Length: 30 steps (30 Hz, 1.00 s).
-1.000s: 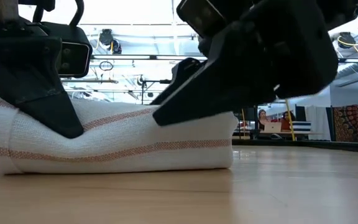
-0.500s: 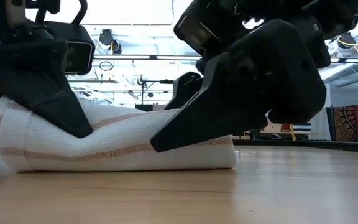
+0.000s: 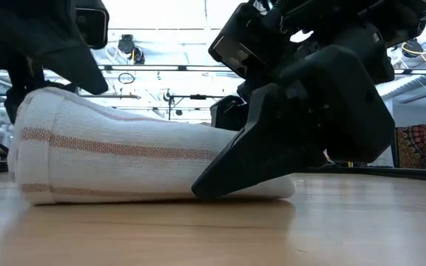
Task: Roll towel
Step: Roll the white towel
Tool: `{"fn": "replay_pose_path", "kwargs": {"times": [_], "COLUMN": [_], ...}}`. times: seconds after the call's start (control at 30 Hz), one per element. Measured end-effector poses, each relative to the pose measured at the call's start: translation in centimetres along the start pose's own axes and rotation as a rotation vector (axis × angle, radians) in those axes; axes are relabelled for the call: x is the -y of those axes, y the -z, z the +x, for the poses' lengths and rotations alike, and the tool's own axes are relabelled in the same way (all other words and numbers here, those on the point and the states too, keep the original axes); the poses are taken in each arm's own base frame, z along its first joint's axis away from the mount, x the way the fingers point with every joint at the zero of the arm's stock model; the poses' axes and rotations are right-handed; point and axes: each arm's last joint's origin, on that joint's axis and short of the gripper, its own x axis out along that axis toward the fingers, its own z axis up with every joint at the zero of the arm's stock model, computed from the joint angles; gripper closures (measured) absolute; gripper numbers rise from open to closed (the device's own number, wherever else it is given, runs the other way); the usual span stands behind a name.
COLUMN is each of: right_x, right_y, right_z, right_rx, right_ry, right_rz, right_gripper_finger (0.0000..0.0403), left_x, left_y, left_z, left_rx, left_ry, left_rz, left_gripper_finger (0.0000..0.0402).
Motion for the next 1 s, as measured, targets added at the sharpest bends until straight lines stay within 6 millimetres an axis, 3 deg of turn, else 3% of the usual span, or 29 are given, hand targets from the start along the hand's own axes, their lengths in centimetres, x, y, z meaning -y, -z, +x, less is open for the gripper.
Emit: {"fn": "replay_pose_path", "kwargs": {"times": [0.13,0.37,0.53,0.77,1.0], "right_x": [0.0,0.1,0.5,1.4,2.2], "right_y": [0.0,0.1,0.1,0.2,0.1], "right_z": [0.0,0.0,0.1,0.1,0.2], "right_rx": [0.000,-0.005,-0.010,-0.018,-0.019], "right_ry": [0.000,0.002,0.004,0.005,-0.015], "right_rz": [0.005,0.021,0.060,0.160,0.241], "right_gripper_finger": [0.0089,0.0089,0.0090,0.0090,0.0090], "left_x": [-0.2,2.2,3.2,2.0,1.1], "left_y": [-0.7,-0.6,1.2,3.8,4.5], "left_z": [-1.6,-3.3,-2.2,0.5,1.6], "left_rx": [0.010,0.253,0.336,0.313,0.331], "left_ry": [-0.050,0.033,0.044,-0.045,-0.132], "left_rz": [0.036,0.273,0.438,0.530,0.611], "left_gripper_finger": [0.0097,0.0096,0.0086,0.0054,0.0045]}}
